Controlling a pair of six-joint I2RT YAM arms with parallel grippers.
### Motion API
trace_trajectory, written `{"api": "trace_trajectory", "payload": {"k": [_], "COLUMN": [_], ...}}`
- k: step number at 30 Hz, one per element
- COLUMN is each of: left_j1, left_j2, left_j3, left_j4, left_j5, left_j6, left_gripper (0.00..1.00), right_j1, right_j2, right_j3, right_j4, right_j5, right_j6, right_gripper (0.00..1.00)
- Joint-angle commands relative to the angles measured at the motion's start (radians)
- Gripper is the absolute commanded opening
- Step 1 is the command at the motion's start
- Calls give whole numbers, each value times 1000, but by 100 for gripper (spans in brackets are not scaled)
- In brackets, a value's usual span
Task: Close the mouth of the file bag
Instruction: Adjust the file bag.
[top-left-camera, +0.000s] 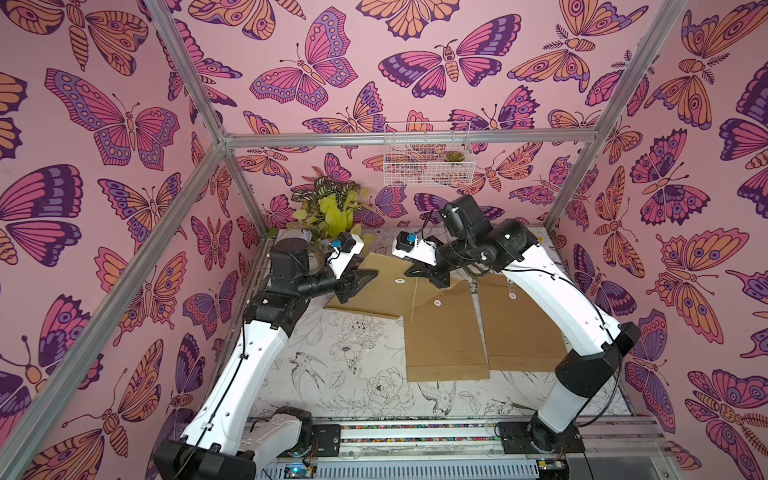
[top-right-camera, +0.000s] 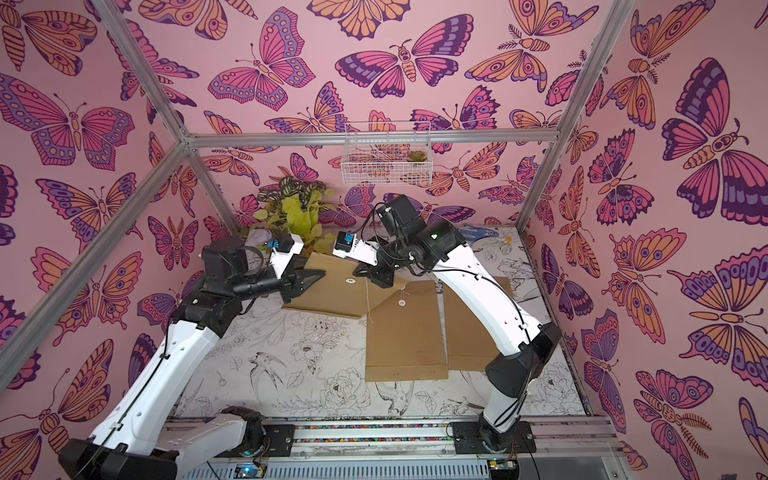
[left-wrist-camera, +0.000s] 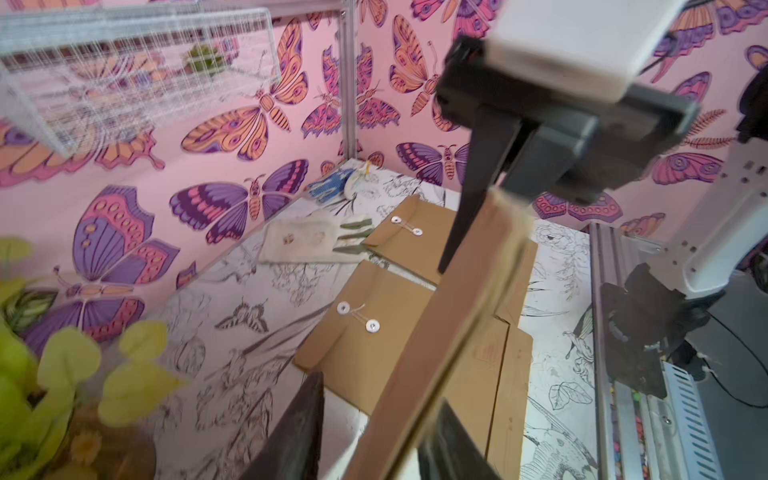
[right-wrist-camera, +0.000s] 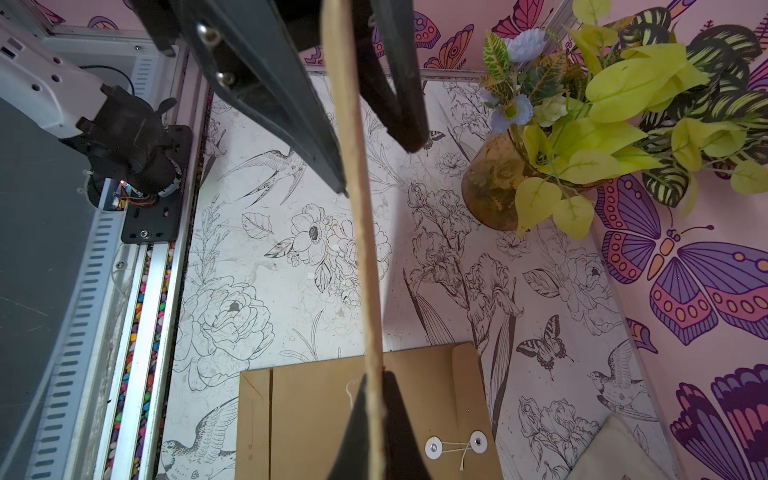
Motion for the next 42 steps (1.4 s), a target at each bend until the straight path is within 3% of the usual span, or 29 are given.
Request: {"api": "trace_trajectory", "payload": {"k": [1,7,11,19,20,23,26,34,42], "left_j1": [29,29,22,3,3,5,5,2,2], "left_j2": [-26,-11,6,4,-1,-22,-44,-78,-102], "left_j3": [-71,-71,-56,-71,-78,-102,-118,-159,-149], "left_j4": [-25,-5,-4,61,85,148,179,199,212], "left_j5": [-25,69,142,154,142,98,60,-69,-103], "left_j6": [-6,37,28,-36,-64,-156,-237,-369,-465], "left_gripper": [42,43,38,0,0,0,0,0,0], "right_j1": [-13,-19,-27,-33,-34,-39,-60,-99,-100], "right_j2": [-40,-43,-38,-31,-34,-68,-132,-308,-444], "right_j3": [1,24,40,10,-7,-80,-196,-498,-872], "right_j4": [-19,-43,-8,141,166,258,383,639,946], "right_j5": [-55,-97,-96,-59,-45,28,82,216,301], "right_j6": [-19,-29,0,130,152,239,336,602,828], "right_gripper": [0,0,0,0,3,31,50,73,71]}}
